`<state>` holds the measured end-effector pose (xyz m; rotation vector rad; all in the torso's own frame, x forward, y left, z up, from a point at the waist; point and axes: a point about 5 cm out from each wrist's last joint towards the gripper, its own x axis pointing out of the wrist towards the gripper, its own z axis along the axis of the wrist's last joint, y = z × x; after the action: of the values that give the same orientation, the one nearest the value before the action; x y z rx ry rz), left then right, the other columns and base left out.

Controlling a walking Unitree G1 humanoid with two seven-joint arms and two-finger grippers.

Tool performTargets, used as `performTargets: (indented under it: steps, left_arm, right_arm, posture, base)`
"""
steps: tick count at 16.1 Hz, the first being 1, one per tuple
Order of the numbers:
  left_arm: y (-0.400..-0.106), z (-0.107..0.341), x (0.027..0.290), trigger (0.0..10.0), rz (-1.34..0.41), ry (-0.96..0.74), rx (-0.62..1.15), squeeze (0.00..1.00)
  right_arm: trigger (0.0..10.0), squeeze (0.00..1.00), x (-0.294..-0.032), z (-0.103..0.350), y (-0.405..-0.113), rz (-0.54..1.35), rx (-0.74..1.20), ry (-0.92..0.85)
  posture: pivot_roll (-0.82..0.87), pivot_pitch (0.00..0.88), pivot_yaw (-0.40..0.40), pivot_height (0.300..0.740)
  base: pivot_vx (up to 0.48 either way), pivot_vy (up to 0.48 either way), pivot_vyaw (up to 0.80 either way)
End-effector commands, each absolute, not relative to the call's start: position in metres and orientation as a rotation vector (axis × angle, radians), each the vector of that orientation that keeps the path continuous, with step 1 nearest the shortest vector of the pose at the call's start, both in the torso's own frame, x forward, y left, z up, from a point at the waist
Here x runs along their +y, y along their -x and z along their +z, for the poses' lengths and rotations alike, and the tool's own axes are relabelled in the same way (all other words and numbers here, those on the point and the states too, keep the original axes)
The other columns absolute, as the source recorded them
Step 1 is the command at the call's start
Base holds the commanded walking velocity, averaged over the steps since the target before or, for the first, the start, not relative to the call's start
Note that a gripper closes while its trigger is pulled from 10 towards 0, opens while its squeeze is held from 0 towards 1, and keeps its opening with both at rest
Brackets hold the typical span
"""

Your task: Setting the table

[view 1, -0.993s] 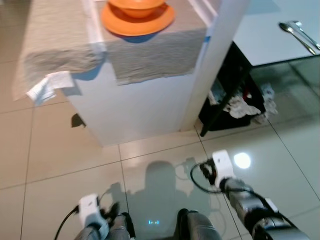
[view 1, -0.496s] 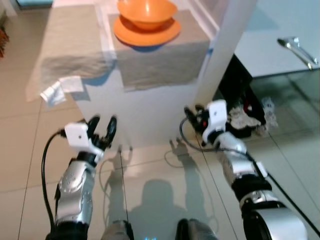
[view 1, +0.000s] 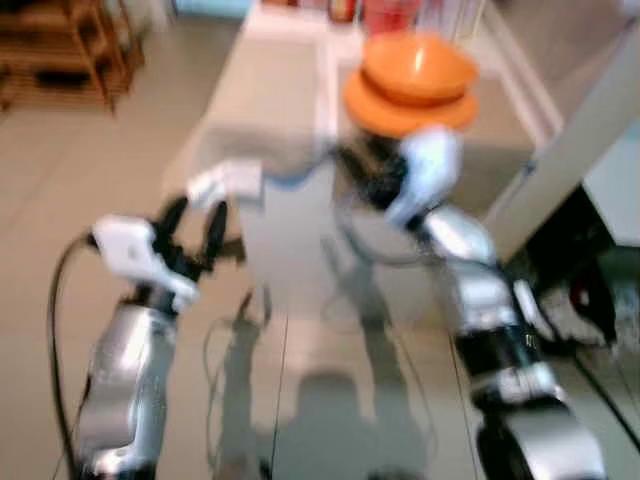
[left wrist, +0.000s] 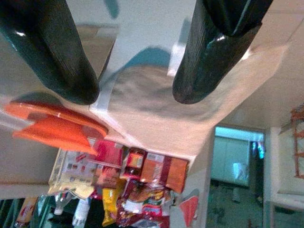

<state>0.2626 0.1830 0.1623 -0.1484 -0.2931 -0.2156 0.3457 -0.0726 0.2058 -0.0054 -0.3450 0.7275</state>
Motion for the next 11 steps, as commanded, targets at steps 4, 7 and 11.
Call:
performTargets:
  steps: [4, 7, 11]
  left_arm:
    - [-0.267, 0.192, 0.158, 10.0, -0.322, 0.153, -0.361, 0.0]
    - [-0.27, 0.203, 0.152, 10.0, -0.363, 0.139, -0.362, 0.0]
    - [-0.272, 0.205, 0.143, 10.0, -0.414, 0.097, -0.34, 0.0]
  right_arm:
    - [10.0, 0.0, -0.075, 0.232, -0.333, 0.803, -0.419, -0.05]
    - [10.0, 0.0, -0.079, 0.254, -0.328, 0.783, -0.476, -0.076]
    - [10.0, 0.69, -0.105, 0.264, -0.343, 0.554, -0.46, 0.173]
  posture:
    - [-0.05, 0.066, -0.039, 0.74]
    - [-0.06, 0.048, -0.024, 0.74]
    - [-0.06, 0.061, -0.022, 0.74]
  base:
    - [0.48, 0.0, 0.2]
    - [0.445, 0.0, 0.0]
    - [0.0, 0.0, 0.0]
